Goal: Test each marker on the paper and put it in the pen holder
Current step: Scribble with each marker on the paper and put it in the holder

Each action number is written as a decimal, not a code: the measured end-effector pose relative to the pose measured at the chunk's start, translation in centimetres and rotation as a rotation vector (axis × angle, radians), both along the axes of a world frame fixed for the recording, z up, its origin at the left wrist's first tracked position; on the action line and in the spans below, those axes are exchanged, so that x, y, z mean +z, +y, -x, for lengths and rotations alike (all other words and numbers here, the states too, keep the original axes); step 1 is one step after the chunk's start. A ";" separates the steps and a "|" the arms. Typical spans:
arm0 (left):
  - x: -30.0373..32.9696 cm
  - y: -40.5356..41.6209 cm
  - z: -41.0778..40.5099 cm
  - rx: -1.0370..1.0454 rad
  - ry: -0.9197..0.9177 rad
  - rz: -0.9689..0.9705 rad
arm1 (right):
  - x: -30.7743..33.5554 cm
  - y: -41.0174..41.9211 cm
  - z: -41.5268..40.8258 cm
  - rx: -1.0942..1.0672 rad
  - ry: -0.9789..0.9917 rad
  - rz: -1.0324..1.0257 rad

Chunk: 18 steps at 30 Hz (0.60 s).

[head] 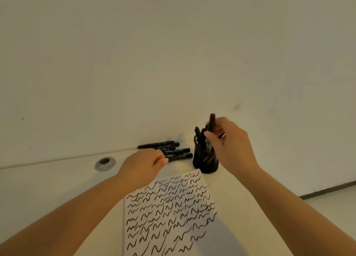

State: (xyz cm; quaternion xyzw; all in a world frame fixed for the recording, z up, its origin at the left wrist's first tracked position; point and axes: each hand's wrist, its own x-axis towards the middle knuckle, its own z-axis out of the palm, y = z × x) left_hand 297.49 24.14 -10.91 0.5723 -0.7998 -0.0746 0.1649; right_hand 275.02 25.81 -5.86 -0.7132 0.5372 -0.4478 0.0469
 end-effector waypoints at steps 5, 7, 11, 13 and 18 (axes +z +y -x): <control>-2.2 -6.9 -2.7 0.111 -0.195 0.014 | 1.7 -2.9 1.0 -0.023 -0.407 -0.028; -3.0 -8.8 -3.7 0.139 -0.220 -0.007 | 1.6 -3.7 1.2 -0.038 -0.490 -0.026; -4.4 -11.4 -5.1 0.151 -0.220 -0.061 | 0.7 -4.9 1.2 -0.054 -0.436 -0.042; -4.7 -12.2 -5.3 0.156 -0.234 -0.081 | 0.1 -5.3 1.2 -0.071 -0.392 -0.047; -5.1 -12.9 -5.0 0.173 -0.290 -0.047 | -1.0 -6.0 1.1 -0.105 -0.237 -0.052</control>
